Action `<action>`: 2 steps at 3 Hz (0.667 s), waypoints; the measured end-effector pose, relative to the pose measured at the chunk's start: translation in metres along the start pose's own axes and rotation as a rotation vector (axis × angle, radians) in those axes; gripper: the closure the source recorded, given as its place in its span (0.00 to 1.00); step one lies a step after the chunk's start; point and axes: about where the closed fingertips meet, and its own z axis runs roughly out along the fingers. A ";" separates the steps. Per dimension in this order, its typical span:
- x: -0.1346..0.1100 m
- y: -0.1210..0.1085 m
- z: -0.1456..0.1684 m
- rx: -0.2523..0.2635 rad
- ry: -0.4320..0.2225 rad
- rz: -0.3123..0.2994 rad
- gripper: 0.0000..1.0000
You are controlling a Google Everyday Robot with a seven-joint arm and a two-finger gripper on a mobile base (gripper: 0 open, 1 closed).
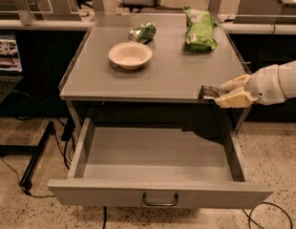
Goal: Place rxbar chocolate into top drawer
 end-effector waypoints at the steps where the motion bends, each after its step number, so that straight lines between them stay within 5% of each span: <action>1: 0.017 0.024 -0.009 0.067 -0.064 0.087 1.00; 2: 0.015 0.024 -0.010 0.067 -0.064 0.087 1.00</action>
Offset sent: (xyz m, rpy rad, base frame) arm -0.0287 -0.0047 -0.0095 0.0755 -0.0144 -0.1002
